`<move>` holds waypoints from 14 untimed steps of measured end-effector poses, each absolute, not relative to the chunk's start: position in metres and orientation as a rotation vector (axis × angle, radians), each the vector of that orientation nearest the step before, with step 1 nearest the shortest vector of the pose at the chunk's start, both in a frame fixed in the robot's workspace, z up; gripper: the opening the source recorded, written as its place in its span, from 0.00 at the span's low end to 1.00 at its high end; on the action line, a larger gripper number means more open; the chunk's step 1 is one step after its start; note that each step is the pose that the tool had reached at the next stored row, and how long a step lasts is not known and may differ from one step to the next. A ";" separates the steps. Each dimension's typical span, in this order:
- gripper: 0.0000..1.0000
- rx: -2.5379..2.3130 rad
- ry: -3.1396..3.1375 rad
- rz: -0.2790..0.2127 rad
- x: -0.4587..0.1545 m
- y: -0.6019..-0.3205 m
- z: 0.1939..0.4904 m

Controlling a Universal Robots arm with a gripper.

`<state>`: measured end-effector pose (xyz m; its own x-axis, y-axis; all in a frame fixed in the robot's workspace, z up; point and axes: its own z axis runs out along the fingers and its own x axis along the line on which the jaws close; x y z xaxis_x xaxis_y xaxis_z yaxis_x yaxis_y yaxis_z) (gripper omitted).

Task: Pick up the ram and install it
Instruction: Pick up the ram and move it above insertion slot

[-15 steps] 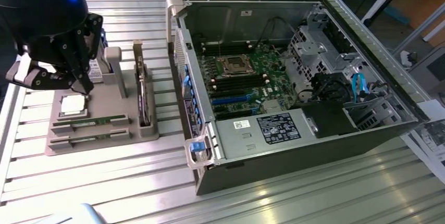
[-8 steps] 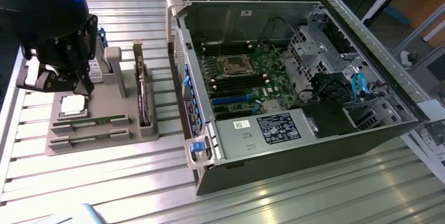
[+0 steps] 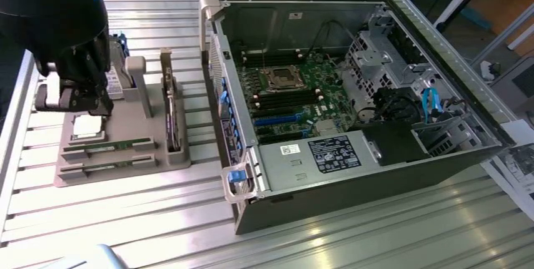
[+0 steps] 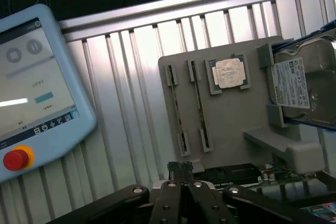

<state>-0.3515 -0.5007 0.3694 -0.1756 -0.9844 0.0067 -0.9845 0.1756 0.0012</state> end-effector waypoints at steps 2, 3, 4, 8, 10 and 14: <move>0.11 2.067 -2.357 0.006 -0.351 -0.501 0.369; 0.11 2.106 -2.323 0.007 -0.351 -0.501 0.369; 0.11 2.121 -2.309 0.007 -0.352 -0.501 0.369; 0.11 2.131 -2.300 0.007 -0.352 -0.501 0.369; 0.17 2.138 -2.293 0.007 -0.351 -0.501 0.369; 0.36 2.152 -2.281 0.007 -0.352 -0.501 0.369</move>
<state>-0.3515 -0.5007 0.3686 -0.0580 -0.9983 0.0074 -0.9983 0.0580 0.0010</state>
